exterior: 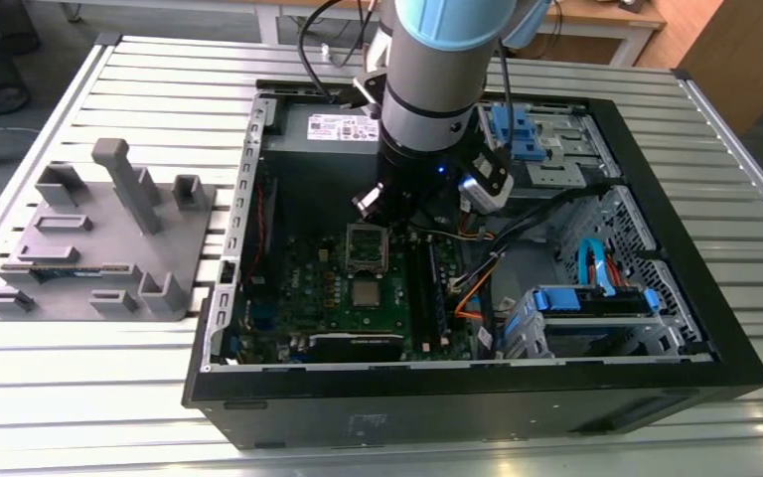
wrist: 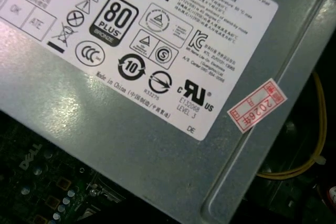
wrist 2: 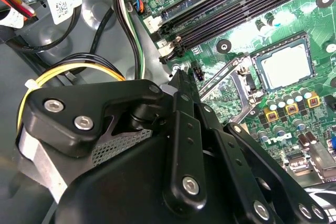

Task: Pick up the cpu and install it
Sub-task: 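Close the cpu cover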

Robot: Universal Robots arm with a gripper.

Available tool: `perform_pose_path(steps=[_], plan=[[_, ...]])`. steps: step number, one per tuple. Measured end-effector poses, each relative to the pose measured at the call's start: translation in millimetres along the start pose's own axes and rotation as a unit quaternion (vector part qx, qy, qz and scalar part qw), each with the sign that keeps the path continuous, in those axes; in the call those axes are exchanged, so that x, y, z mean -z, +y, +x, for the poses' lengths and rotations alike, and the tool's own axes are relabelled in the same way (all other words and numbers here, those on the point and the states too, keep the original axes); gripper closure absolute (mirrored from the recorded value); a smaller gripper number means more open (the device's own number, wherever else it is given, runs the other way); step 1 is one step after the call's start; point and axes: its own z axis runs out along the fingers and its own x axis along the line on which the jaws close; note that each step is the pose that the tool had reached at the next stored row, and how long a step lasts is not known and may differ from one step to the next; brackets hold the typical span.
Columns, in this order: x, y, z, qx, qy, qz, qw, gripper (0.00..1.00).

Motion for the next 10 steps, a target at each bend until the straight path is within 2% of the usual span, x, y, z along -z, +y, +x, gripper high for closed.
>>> perform_pose_path(steps=[10], plan=[[0.0, 0.0, 0.0, 0.0, 0.0, 0.0, 1.0, 0.89]])
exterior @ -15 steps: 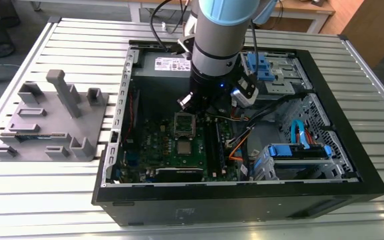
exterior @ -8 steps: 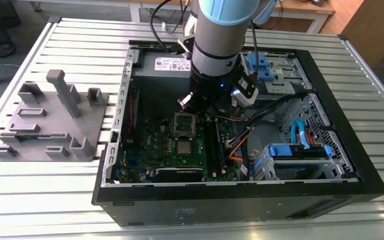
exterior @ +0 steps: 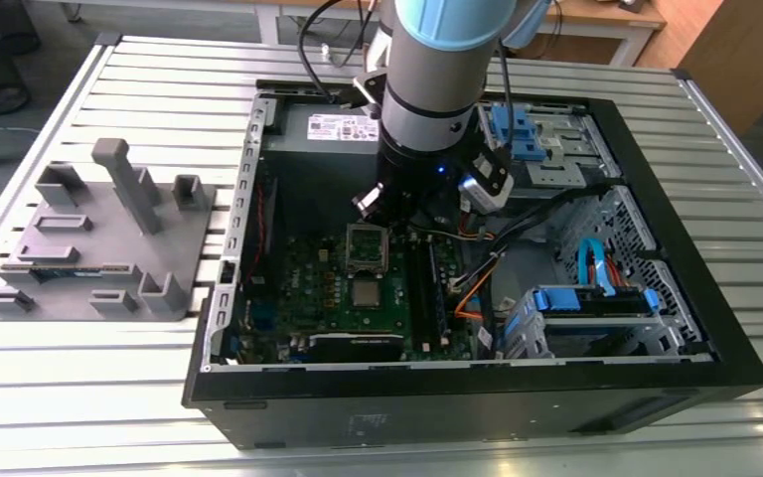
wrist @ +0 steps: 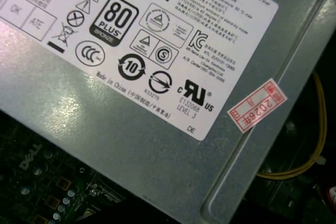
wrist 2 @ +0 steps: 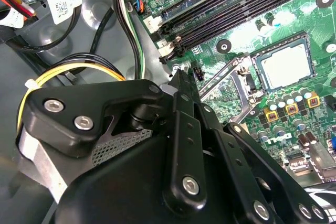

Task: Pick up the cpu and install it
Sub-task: 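Close the cpu cover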

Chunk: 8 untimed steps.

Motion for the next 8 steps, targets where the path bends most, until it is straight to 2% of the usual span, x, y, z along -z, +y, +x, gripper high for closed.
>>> perform_pose_path(steps=[8], plan=[[0.0, 0.0, 0.0, 0.004, 0.0004, -0.0001, 1.0, 0.89]])
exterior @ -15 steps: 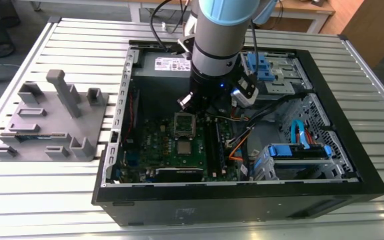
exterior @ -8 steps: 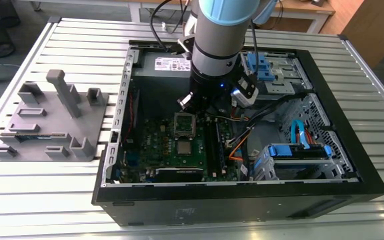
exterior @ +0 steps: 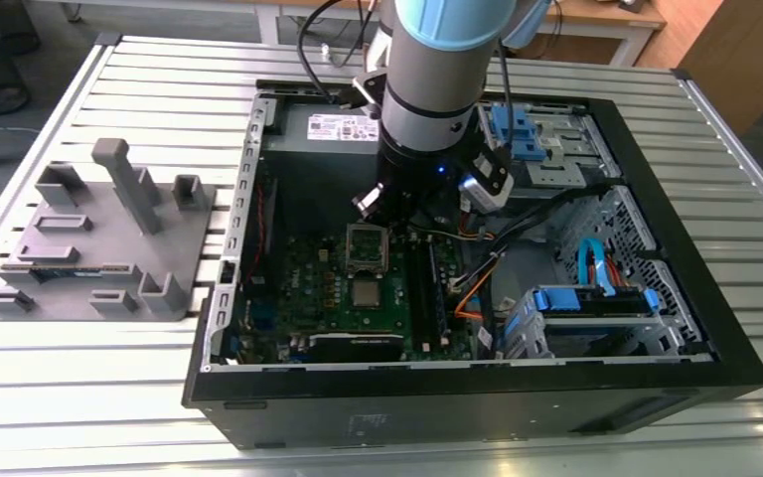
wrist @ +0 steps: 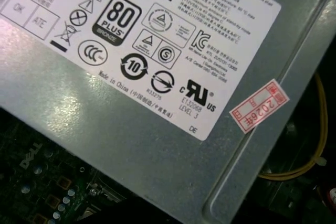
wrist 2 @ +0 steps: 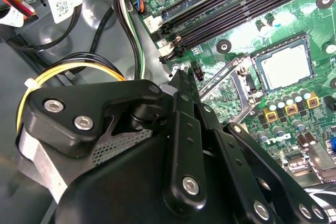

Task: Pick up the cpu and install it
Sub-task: 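Close the cpu cover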

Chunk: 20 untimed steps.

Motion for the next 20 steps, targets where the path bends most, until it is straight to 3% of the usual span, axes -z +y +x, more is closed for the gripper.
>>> perform_pose_path(steps=[16, 20], plan=[[2.6, 0.0, 0.1, 0.008, 0.0007, -0.0004, 1.0, 0.89], [2.7, -0.1, 0.1, 0.028, 0.0026, -0.0011, 0.9996, 0.89]])
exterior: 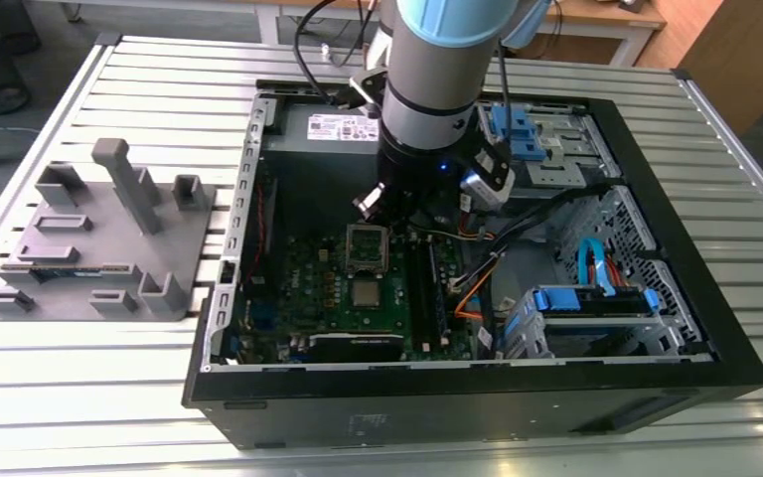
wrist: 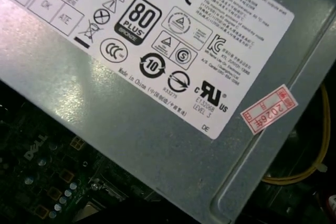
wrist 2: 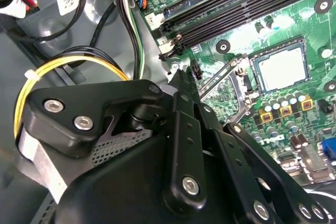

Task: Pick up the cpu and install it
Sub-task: 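Close the cpu cover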

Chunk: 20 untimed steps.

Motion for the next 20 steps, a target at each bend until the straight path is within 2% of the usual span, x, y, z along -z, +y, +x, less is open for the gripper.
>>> perform_pose_path(steps=[3, 20], plan=[[0.0, 0.0, 0.0, 0.014, 0.0012, -0.0006, 0.9999, 0.89], [2.5, -0.2, 0.3, 0.024, 0.002, -0.0014, 0.9997, 0.89]])
